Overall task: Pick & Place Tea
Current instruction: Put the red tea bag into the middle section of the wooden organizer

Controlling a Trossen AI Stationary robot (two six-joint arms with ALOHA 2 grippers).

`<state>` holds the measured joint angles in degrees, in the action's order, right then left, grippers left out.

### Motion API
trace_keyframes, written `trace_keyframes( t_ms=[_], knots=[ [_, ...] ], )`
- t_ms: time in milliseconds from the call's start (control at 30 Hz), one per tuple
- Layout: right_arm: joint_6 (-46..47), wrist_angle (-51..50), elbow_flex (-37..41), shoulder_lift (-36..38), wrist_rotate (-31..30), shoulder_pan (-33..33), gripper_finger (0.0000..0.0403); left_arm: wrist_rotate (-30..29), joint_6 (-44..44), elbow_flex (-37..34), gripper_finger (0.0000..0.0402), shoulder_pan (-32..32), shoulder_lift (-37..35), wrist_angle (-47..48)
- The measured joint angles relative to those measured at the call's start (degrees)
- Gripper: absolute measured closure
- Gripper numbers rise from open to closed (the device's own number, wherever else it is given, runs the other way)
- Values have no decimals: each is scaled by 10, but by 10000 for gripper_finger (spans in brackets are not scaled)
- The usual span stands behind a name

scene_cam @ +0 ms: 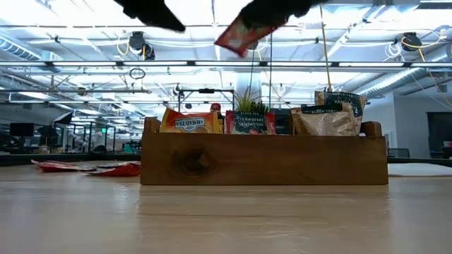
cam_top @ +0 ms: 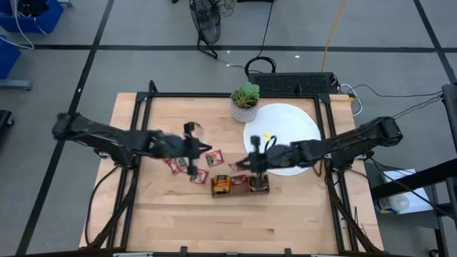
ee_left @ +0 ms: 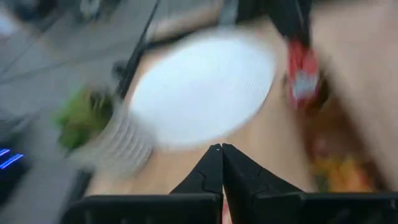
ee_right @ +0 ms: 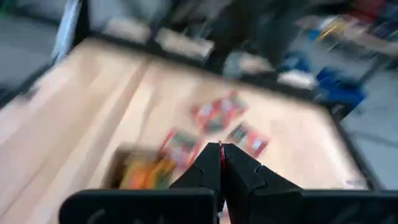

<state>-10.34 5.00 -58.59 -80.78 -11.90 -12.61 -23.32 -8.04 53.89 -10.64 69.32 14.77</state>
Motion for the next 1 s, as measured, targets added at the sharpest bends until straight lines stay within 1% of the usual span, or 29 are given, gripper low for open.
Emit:
trace_keyframes(
  t_ms=[67,133,200,267,300,333,433,500,600,733,867,1000],
  knots=[
    [-8,-88,-69,-31,2,-23,403,80,-10,-64,398,27,-70,-82],
    [-11,-189,-132,-65,15,-40,403,146,-6,-128,395,55,-127,-160],
    [-6,-268,-193,-109,47,-46,403,184,8,-185,385,83,-187,-236],
    [-3,-319,-244,-156,78,-45,403,197,27,-238,376,103,-227,-286],
    [-1,-346,-267,-179,84,-45,403,201,34,-257,373,112,-246,-322],
    [0,-376,-287,-203,84,-42,403,202,39,-277,371,120,-265,-338],
    [8,-443,-336,-250,87,-34,403,206,50,-315,372,133,-294,-372],
    [11,-483,-354,-268,76,-28,403,206,57,-332,377,137,-310,-360],
    [12,-498,-361,-277,68,-26,403,217,63,-337,389,137,-310,-359],
    [16,-489,-361,-277,89,-21,403,222,67,-338,397,135,-305,-355],
    [7,-462,-342,-280,116,-14,403,223,66,-338,379,134,-304,-356],
    [6,-444,-317,-280,121,-6,403,223,66,-338,366,135,-304,-355]
  ],
)
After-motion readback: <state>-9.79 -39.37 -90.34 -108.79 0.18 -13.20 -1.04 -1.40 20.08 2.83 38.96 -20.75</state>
